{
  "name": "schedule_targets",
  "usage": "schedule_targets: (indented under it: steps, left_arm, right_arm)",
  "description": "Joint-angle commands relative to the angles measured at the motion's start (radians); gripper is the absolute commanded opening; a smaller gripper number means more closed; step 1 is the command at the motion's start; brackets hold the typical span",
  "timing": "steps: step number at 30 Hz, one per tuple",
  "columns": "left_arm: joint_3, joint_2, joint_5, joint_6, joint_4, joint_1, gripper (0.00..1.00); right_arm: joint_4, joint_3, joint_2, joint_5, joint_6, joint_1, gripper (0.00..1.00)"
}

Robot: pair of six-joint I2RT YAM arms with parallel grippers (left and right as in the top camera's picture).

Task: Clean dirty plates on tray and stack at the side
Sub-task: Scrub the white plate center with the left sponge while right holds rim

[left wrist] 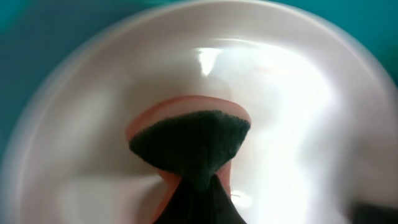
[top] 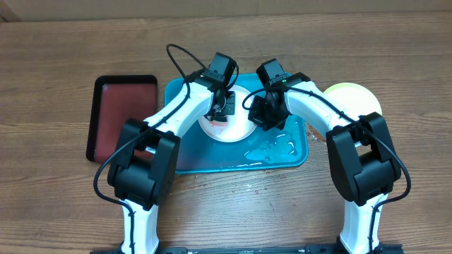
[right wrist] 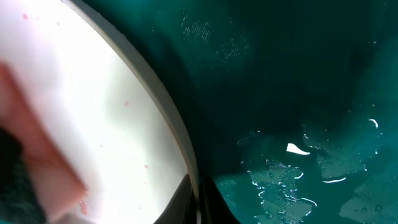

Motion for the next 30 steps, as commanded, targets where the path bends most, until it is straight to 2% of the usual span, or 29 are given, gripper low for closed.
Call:
schedule_targets:
  steps: [1,2,3,4,6,8,10,12,16,18,22,24,27,30]
  left_arm:
    - [-0.01,0.003,0.34,0.267,0.022,-0.008,0.04]
    - [-0.01,0.003,0.325,0.267,0.022,-0.008,0.04]
    - [-0.01,0.003,0.245,0.24,0.018,-0.008,0.04]
    - [-0.01,0.003,0.081,0.132,0.001,-0.008,0.04]
    - [-0.01,0.003,-0.124,-0.051,-0.041,-0.008,0.04]
    - [-0.01,0.003,-0.254,-0.215,-0.092,-0.008,0.04]
    - [-0.01,0.003,-0.28,-0.351,-0.14,-0.008,0.04]
    - [-0.01,0.003,-0.256,-0.37,-0.146,-0.011,0.04]
    - [-0.01,0.003,-0.157,-0.333,-0.122,-0.018,0.04]
    - [-0.01,0.003,-0.089,-0.237,-0.086,-0.018,0.04]
    - [-0.01,0.003,0.078,0.034,0.016,-0.018,0.04]
    - [-0.01,0.003,0.114,0.127,0.05,-0.018,0.04]
    - [-0.01,0.003,0.081,0.199,0.085,-0.018,0.04]
    - [-0.01,0.003,-0.079,0.193,0.109,-0.016,0.04]
  right_arm:
    - [-0.007,-0.026,0.011,0.021,-0.007,0.002,0.04]
    - [-0.006,-0.026,0.011,0.021,-0.007,0.002,0.04]
    - [-0.006,-0.026,0.011,0.021,-0.007,0.002,0.04]
    - [-0.006,-0.026,0.011,0.021,-0.007,0.002,0.04]
    - [-0.006,-0.026,0.011,0.021,-0.007,0.002,0.04]
    - [-0.008,-0.026,0.011,0.021,-0.007,0.002,0.04]
    - [-0.008,-0.026,0.011,0.021,-0.007,0.002,0.04]
    - [-0.008,-0.026,0.011,0.021,-0.007,0.002,0.04]
    - [-0.008,-0.026,0.011,0.021,-0.007,0.002,0.04]
    - [-0.007,-0.026,0.011,0.02,-0.007,0.002,0.04]
    - [-0.005,-0.026,0.011,0.019,-0.007,0.002,0.04]
    - [-0.004,-0.026,0.011,0.017,-0.007,0.002,0.04]
    - [-0.003,-0.026,0.011,0.017,-0.007,0.002,0.04]
    - [-0.002,-0.026,0.011,0.017,-0.007,0.002,0.04]
